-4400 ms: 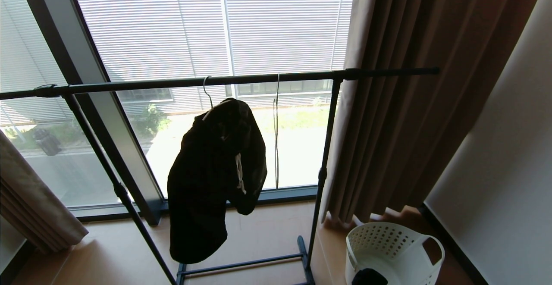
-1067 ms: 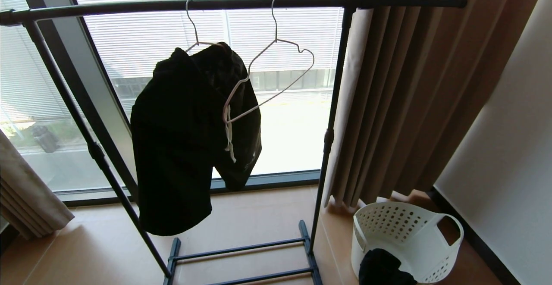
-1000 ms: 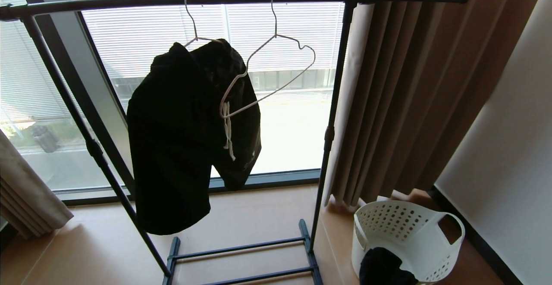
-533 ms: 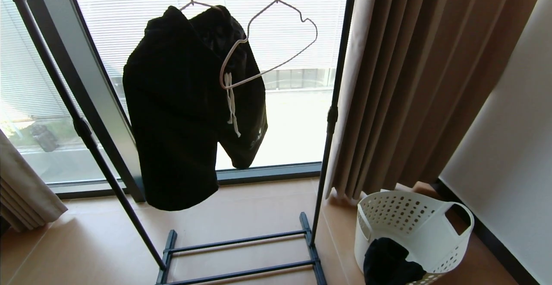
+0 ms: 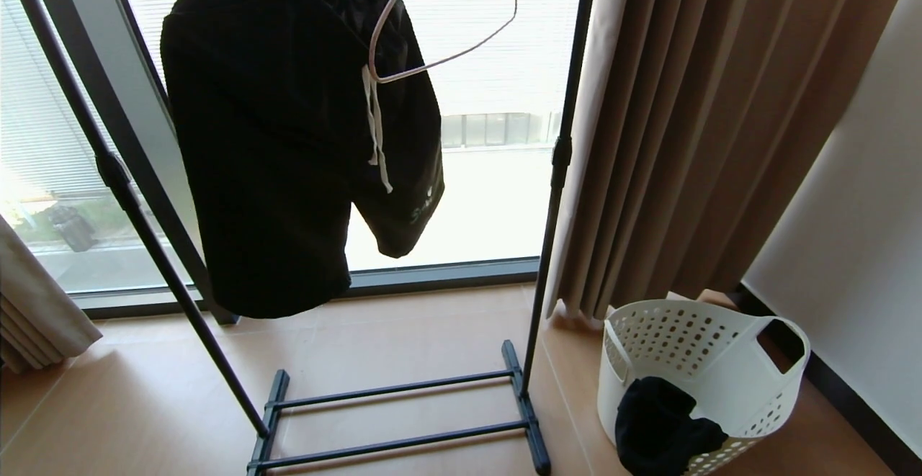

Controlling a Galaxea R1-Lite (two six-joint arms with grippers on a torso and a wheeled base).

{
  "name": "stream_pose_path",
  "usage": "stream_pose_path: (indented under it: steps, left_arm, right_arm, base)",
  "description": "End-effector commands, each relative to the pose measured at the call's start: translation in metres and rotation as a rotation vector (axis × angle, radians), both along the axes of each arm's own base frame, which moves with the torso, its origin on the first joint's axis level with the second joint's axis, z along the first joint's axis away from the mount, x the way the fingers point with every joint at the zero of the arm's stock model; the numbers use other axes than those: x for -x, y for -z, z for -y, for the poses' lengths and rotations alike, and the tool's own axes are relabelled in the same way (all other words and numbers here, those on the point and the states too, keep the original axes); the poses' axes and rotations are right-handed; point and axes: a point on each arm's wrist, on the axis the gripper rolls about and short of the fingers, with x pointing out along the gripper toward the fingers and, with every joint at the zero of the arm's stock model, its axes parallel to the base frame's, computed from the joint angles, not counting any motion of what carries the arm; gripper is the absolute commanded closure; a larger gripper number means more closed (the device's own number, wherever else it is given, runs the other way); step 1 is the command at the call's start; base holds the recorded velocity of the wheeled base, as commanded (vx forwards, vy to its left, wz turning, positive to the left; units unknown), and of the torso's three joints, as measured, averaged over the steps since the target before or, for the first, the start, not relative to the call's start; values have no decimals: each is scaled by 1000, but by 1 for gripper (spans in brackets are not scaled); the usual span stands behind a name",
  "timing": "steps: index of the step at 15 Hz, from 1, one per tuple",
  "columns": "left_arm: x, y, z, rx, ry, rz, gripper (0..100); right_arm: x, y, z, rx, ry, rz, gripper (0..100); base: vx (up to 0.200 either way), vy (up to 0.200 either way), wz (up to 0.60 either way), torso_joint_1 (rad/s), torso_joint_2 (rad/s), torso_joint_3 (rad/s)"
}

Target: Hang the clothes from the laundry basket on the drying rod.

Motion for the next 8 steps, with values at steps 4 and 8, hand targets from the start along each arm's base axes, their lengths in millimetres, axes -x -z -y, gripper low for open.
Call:
stream_pose_path:
  steps: [4,8]
  left_arm:
    - [0,0,0,0,0,-3,0]
    - [0,0,0,0,0,-3,0]
  right_arm:
    - [0,0,0,2,-1,1,0]
    - [0,0,0,2,-1,1,0]
  base:
    - [0,0,0,-1,73,75]
    - [0,0,-600,0,11,10]
